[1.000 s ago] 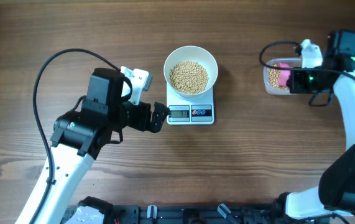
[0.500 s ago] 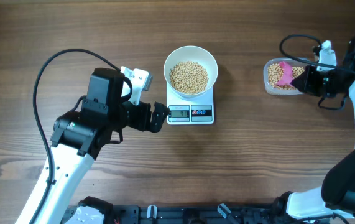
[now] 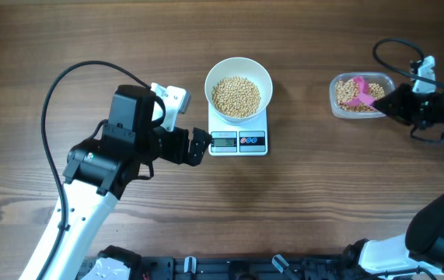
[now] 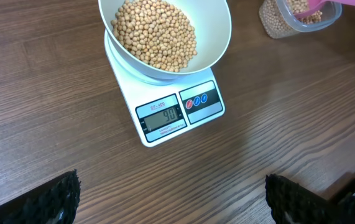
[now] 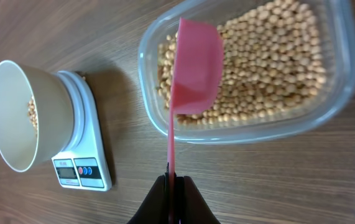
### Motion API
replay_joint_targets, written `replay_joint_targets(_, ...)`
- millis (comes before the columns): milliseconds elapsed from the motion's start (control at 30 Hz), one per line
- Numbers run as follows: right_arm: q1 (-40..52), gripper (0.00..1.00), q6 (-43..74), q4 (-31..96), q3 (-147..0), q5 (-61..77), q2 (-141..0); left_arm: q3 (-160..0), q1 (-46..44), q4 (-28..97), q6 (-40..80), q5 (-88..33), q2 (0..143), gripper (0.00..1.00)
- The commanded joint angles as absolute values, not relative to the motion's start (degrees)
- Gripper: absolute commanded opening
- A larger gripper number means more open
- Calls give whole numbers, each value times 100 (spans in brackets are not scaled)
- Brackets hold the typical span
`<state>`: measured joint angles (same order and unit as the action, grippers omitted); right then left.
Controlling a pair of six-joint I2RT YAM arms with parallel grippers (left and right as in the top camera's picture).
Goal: Scoop item into bowl and weigh 150g on scale
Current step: 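Dip and drag the pink scoop through the soybeans in the tub, then lift the filled scoop and carry it left over the white bowl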
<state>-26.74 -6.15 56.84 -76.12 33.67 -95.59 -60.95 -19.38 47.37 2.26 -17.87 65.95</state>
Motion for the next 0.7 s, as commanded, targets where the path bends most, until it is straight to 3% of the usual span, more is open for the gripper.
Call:
replay_joint_targets(0, -2827, 4, -580, 5706, -7529, 3612, -9623, -6097, -1900, 4737, 257, -1835, 6560, 100)
replay_joint_targets(167, -3048, 4, -585, 5728, -7529, 3743, -9623, -6097, -1900, 4737, 257, -1837, 6560, 100)
replay_joint_targets(667, -4541, 4, -1028, 6202, -7529, 5835, -9623, -6097, -1900, 4737, 257, -1837, 6560, 100)
